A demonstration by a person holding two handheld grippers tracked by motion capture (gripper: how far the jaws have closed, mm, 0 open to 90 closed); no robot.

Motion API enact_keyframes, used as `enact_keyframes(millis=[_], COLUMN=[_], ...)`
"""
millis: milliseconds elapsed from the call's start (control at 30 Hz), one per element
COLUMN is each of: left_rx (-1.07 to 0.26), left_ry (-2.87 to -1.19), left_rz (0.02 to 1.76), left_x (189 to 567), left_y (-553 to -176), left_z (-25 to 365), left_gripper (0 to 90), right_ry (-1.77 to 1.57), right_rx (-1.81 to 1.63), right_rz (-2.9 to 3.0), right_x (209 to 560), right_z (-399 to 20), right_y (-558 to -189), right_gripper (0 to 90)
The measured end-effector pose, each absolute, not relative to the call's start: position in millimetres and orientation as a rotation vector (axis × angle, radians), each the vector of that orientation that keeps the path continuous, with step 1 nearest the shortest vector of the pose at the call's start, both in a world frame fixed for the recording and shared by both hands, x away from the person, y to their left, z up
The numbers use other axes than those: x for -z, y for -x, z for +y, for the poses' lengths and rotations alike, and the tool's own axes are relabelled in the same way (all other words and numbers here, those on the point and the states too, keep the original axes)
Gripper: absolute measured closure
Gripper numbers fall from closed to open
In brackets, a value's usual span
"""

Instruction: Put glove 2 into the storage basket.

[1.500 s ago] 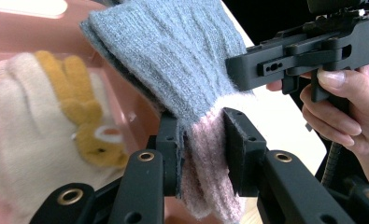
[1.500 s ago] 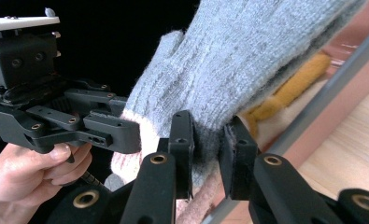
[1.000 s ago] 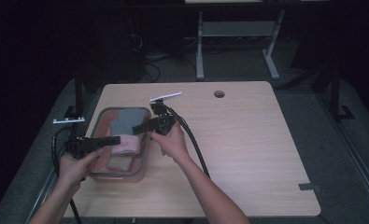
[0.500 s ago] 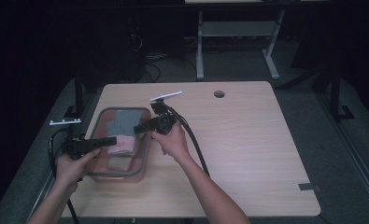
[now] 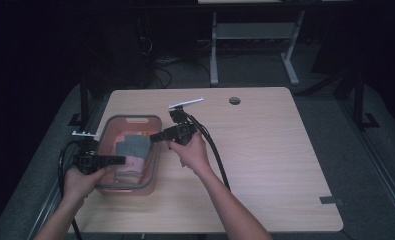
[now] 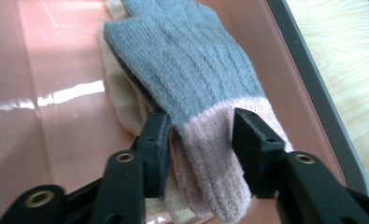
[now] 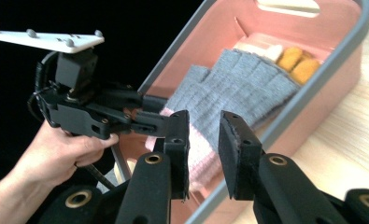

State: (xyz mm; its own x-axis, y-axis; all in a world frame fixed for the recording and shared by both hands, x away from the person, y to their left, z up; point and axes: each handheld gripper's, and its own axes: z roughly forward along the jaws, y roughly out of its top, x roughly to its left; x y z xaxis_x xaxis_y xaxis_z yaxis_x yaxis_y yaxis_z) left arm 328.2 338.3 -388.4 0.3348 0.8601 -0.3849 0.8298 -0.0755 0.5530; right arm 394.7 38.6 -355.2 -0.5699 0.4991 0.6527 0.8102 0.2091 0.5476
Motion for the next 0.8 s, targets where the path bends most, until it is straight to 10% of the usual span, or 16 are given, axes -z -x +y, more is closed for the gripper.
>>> enact_keyframes(millis=[800], left_rx=[-0.205], left_ry=[-1.835], left_rz=[1.396], left_x=[350.2], left_y=[-326.7], left_z=[325.7], left_gripper=[49.3], right_ry=[1.307], right_rx=[1.322], right_rz=[-2.146], right_x=[359.7], right_z=[-16.2], right_y=[-387.9], right_gripper=[64.2])
